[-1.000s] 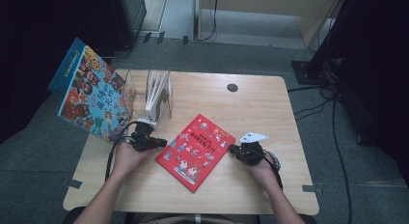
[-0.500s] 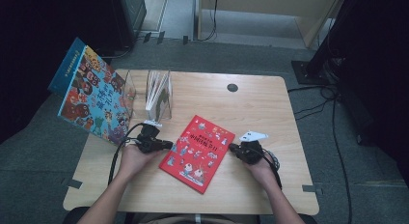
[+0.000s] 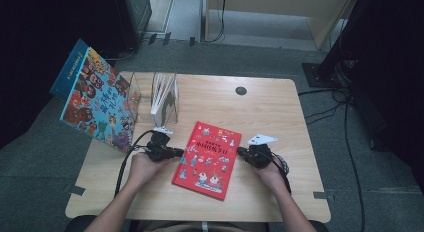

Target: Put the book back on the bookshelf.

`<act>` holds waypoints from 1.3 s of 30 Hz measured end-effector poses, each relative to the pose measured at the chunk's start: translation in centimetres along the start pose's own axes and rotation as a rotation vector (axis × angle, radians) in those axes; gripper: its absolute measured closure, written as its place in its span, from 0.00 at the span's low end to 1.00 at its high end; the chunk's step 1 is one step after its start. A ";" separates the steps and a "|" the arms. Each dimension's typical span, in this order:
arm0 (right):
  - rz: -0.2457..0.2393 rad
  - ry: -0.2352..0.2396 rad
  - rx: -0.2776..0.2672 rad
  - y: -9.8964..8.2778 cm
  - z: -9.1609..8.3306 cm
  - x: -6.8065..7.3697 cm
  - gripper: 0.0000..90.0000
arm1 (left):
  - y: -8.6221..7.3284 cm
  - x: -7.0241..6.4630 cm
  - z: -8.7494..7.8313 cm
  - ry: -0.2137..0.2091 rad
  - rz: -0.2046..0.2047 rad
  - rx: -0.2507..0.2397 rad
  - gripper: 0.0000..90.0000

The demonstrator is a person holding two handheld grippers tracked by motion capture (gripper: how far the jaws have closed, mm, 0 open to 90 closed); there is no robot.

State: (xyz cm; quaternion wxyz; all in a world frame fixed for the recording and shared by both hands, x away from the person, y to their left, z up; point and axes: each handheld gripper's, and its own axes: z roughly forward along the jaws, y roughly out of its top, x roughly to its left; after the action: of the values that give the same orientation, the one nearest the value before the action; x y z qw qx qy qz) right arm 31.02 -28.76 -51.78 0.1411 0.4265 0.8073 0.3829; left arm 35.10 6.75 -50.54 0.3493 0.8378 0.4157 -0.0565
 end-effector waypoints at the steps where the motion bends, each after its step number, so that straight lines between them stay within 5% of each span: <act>1: 0.004 -0.002 0.000 0.0 0.0 0.0 0.99 | -0.1 0.0 0.0 -0.002 0.000 0.000 0.98; 23: 0.037 -0.036 -0.014 2.1 2.3 -1.3 1.00 | -1.0 -1.7 0.4 0.007 -0.046 -0.025 0.96; 33: 0.040 -0.056 -0.014 2.5 2.7 -1.5 1.00 | -0.6 -1.8 0.7 0.025 -0.046 -0.043 0.97; 36: 0.032 -0.058 -0.012 2.5 2.6 -1.6 1.00 | -0.5 -2.1 0.9 0.071 0.005 -0.057 1.00; 39: 0.011 -0.073 -0.007 2.5 2.5 -1.5 0.97 | -0.3 -1.7 0.9 0.049 -0.023 -0.052 0.99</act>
State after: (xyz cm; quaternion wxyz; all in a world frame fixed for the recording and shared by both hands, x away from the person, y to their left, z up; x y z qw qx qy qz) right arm 34.82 -27.85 -51.75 0.1696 0.4441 0.7978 0.3709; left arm 33.93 5.18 -50.72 0.3600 0.8248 0.4350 -0.0294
